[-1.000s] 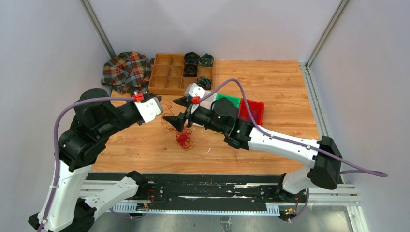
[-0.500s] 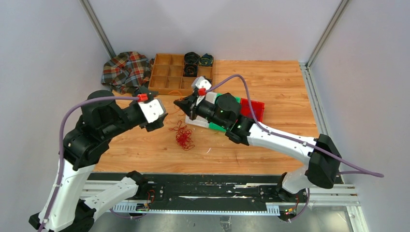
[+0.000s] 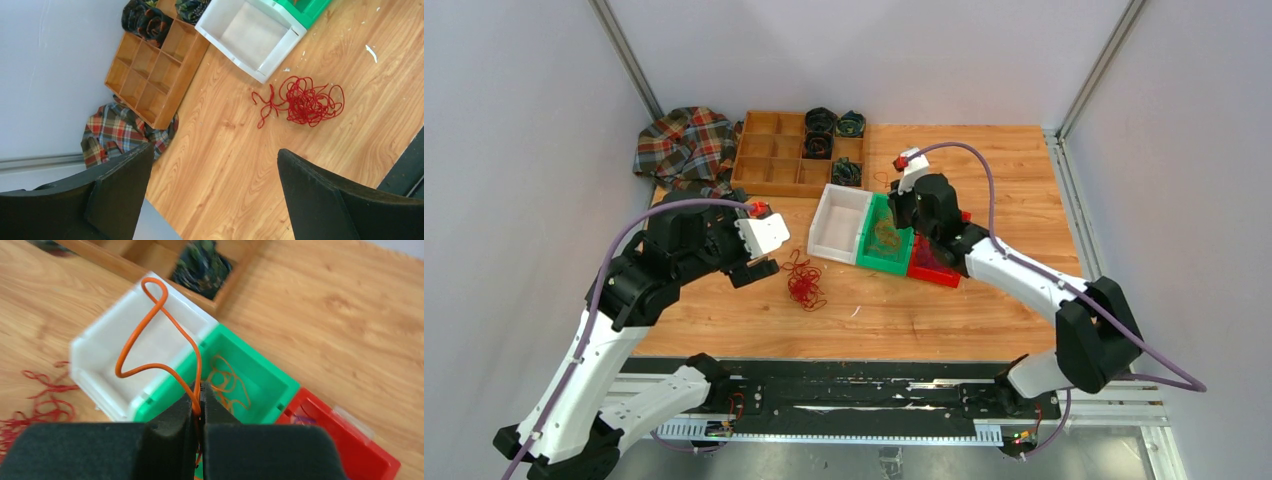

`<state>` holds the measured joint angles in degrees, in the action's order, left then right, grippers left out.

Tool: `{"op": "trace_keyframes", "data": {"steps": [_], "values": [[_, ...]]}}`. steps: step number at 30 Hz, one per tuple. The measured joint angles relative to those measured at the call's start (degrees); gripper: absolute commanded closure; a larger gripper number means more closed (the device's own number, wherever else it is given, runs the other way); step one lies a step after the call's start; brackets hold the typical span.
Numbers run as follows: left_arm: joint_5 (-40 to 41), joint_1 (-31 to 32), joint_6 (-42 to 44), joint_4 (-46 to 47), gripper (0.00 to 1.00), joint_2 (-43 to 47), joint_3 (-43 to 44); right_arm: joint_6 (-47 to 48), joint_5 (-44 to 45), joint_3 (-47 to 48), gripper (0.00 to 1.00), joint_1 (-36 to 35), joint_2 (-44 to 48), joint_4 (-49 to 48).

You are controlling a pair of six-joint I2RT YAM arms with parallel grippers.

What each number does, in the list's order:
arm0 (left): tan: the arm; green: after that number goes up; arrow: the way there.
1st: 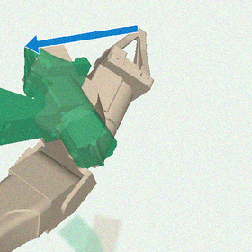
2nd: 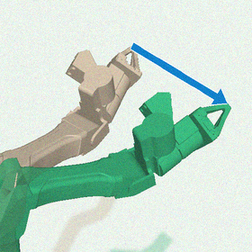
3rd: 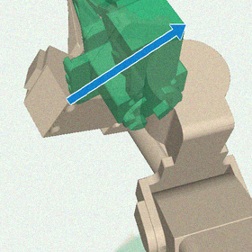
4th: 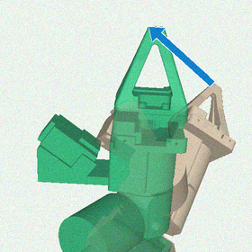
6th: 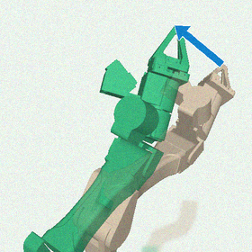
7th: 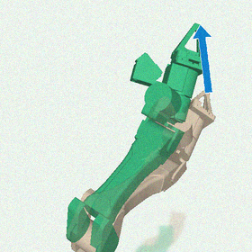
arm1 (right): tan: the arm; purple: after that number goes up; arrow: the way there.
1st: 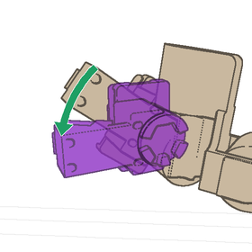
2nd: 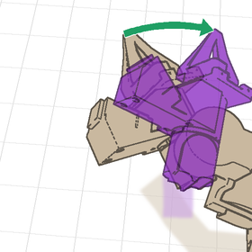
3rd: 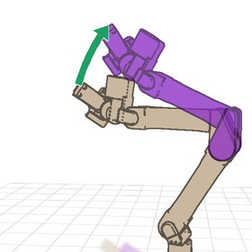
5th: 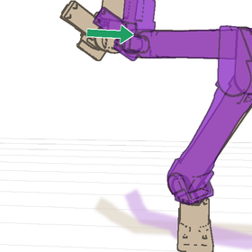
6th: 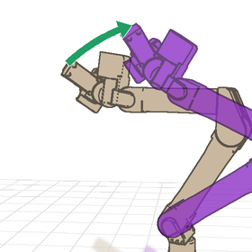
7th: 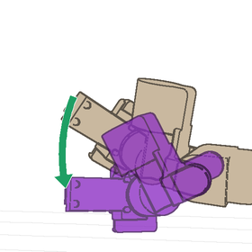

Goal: Untangle the cables

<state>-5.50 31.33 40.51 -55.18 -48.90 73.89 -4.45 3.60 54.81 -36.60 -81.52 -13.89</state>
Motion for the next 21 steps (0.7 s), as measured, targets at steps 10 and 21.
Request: {"op": "trace_keyframes", "data": {"steps": [10,21], "values": [[0.22,0.0,0.61,-1.2,0.02,0.66,-0.87,-0.55,5.7,3.37,0.74,2.01,-10.64,8.5],[0.59,0.0,1.29,-1.79,0.02,1.18,-1.62,-2.64,8.04,7.37,0.54,2.16,-11.98,14.75]]}}
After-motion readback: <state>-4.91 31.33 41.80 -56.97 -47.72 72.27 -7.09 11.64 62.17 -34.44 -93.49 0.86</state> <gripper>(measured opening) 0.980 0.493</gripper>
